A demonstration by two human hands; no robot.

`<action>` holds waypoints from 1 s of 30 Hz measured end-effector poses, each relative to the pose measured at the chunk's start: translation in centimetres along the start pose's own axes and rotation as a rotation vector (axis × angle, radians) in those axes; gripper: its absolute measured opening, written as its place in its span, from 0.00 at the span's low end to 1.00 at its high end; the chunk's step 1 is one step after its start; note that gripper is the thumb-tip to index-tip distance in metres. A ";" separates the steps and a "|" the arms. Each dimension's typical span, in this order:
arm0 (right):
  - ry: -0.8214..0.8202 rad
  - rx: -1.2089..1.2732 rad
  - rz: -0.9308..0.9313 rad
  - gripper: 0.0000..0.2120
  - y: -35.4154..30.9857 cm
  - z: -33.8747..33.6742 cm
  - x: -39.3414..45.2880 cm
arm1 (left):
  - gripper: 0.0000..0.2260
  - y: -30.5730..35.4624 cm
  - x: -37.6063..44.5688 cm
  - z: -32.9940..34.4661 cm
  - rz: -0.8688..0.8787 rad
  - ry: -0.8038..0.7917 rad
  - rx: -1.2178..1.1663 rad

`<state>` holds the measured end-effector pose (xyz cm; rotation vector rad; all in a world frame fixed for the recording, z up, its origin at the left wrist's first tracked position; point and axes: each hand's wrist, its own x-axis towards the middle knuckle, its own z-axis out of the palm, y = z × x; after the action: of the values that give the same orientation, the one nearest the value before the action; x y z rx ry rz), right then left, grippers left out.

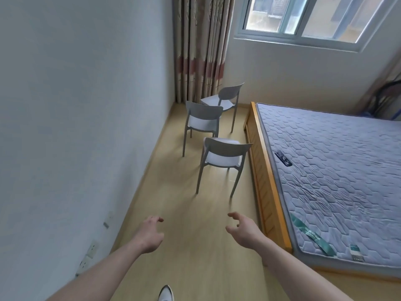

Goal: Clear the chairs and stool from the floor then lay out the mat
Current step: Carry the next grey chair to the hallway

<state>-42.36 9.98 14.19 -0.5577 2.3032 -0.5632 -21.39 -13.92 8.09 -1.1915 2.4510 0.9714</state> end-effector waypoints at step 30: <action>-0.006 0.123 0.074 0.25 -8.3 -14.3 31.7 | 0.24 15.5 32.4 -12.7 0.071 -0.053 0.088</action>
<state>-71.72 -10.22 11.61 -0.4128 2.2560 -0.6608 -53.13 -35.05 9.14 -1.0432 2.4818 0.8923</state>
